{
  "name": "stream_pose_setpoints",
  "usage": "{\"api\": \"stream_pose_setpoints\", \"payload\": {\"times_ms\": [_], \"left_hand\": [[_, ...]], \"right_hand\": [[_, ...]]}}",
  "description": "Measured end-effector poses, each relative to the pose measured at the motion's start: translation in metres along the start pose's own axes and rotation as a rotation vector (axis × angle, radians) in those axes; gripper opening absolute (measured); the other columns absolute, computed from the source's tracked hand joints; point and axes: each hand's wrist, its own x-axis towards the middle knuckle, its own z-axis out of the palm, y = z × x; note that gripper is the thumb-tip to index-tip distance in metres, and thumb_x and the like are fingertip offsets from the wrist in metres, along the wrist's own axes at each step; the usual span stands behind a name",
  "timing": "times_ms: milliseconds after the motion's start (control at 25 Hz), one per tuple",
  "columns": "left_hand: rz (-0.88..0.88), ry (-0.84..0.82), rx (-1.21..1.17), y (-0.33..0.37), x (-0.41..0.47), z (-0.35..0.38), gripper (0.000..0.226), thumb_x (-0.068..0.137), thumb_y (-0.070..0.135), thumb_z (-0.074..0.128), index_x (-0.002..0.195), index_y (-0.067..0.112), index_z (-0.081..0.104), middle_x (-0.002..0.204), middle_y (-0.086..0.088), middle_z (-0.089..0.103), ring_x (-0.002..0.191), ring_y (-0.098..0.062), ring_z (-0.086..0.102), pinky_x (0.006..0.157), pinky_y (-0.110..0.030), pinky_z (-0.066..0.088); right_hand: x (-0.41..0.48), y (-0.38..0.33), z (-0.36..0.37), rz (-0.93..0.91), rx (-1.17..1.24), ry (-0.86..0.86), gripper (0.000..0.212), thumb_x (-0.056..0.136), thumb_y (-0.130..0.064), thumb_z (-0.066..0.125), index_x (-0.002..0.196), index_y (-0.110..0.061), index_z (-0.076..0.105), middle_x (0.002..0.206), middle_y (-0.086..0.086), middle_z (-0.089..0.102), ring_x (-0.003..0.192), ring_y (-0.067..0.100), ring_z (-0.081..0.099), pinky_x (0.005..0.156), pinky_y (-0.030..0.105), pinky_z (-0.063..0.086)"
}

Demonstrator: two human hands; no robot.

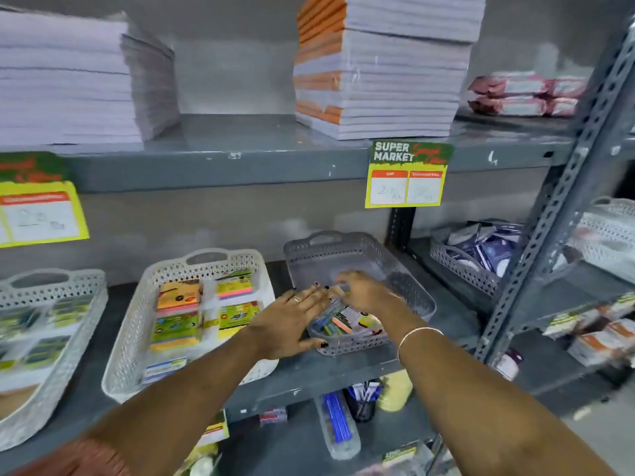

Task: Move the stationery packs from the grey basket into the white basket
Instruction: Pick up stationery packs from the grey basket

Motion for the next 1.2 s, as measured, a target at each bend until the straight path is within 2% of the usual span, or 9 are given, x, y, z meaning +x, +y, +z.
{"api": "stream_pose_setpoints", "payload": {"times_ms": [80,200,360,480,680,840,960,1040,1200], "left_hand": [[-0.006,-0.019,-0.022,0.001,0.011,0.007,0.077,0.090,0.060,0.030,0.147,0.017,0.002,0.159,-0.006,0.002,0.146,-0.020,0.000,0.117,-0.039,0.004],[-0.074,-0.040,-0.081,0.000,0.017,0.019,0.076,0.089,0.062,0.029,0.147,0.017,0.007,0.159,-0.006,0.006,0.146,-0.020,0.003,0.117,-0.039,0.003],[-0.084,-0.059,-0.097,0.000,0.020,0.026,0.073,0.090,0.060,0.030,0.148,0.022,0.007,0.160,-0.002,0.006,0.146,-0.020,0.004,0.118,-0.041,0.006],[-0.106,-0.073,-0.119,0.001,0.020,0.029,0.071,0.091,0.059,0.031,0.147,0.022,0.009,0.160,-0.002,0.008,0.146,-0.019,0.005,0.118,-0.042,0.008],[-0.163,-0.045,-0.126,0.002,0.016,0.025,0.071,0.091,0.058,0.031,0.147,0.019,0.011,0.160,-0.004,0.007,0.146,-0.020,0.003,0.118,-0.042,0.006],[-0.227,0.048,-0.111,-0.020,-0.017,0.023,0.070,0.092,0.058,0.024,0.147,0.020,0.003,0.159,-0.002,-0.001,0.146,-0.019,-0.003,0.117,-0.041,-0.001],[-0.403,0.050,0.015,-0.059,-0.060,0.015,0.067,0.094,0.053,0.019,0.147,0.019,-0.006,0.157,-0.002,-0.013,0.146,-0.021,-0.008,0.118,-0.045,-0.002],[-0.544,0.083,0.011,-0.083,-0.091,0.005,0.067,0.094,0.053,0.018,0.146,0.018,-0.007,0.158,-0.003,-0.012,0.146,-0.021,-0.009,0.118,-0.045,0.000],[-0.720,0.211,-0.076,-0.097,-0.164,-0.004,0.096,0.070,0.074,-0.018,0.147,0.018,-0.003,0.157,-0.001,-0.008,0.146,-0.019,-0.005,0.118,-0.042,0.006]], "right_hand": [[0.015,0.004,0.010,-0.073,-0.021,-0.207,0.044,0.083,-0.006,0.064,0.127,-0.008,0.057,0.128,0.016,0.060,0.118,0.031,0.057,0.097,0.035,0.048],[0.033,0.007,0.019,-0.088,-0.015,-0.399,0.064,0.075,-0.008,0.076,0.134,-0.009,0.051,0.133,0.012,0.058,0.119,0.028,0.056,0.102,0.036,0.047],[0.048,0.011,0.014,-0.102,0.028,-0.427,0.057,0.074,-0.008,0.079,0.126,-0.006,0.056,0.108,0.007,0.059,0.098,0.016,0.052,0.078,0.022,0.044],[0.052,0.010,0.015,-0.074,0.040,-0.439,0.054,0.073,-0.009,0.079,0.122,-0.005,0.058,0.109,0.007,0.059,0.098,0.018,0.054,0.083,0.027,0.042],[0.049,0.008,0.009,-0.025,0.068,-0.369,0.059,0.072,-0.006,0.080,0.126,-0.005,0.056,0.127,0.012,0.059,0.115,0.026,0.057,0.097,0.031,0.045],[0.048,-0.002,-0.008,0.026,0.147,-0.186,0.053,0.071,0.006,0.076,0.121,0.000,0.059,0.127,0.020,0.059,0.115,0.032,0.058,0.093,0.032,0.049],[0.054,-0.024,-0.024,0.045,0.129,-0.037,0.054,0.071,0.003,0.076,0.122,0.004,0.058,0.128,0.025,0.058,0.110,0.029,0.059,0.091,0.031,0.047],[0.059,-0.053,-0.028,0.018,0.051,-0.005,0.059,0.074,-0.009,0.078,0.127,0.003,0.055,0.134,0.023,0.053,0.119,0.030,0.054,0.094,0.029,0.044],[0.053,-0.131,-0.006,-0.058,0.176,0.000,0.053,0.069,-0.011,0.082,0.117,0.003,0.063,0.125,0.021,0.060,0.107,0.027,0.061,0.081,0.027,0.046]]}}
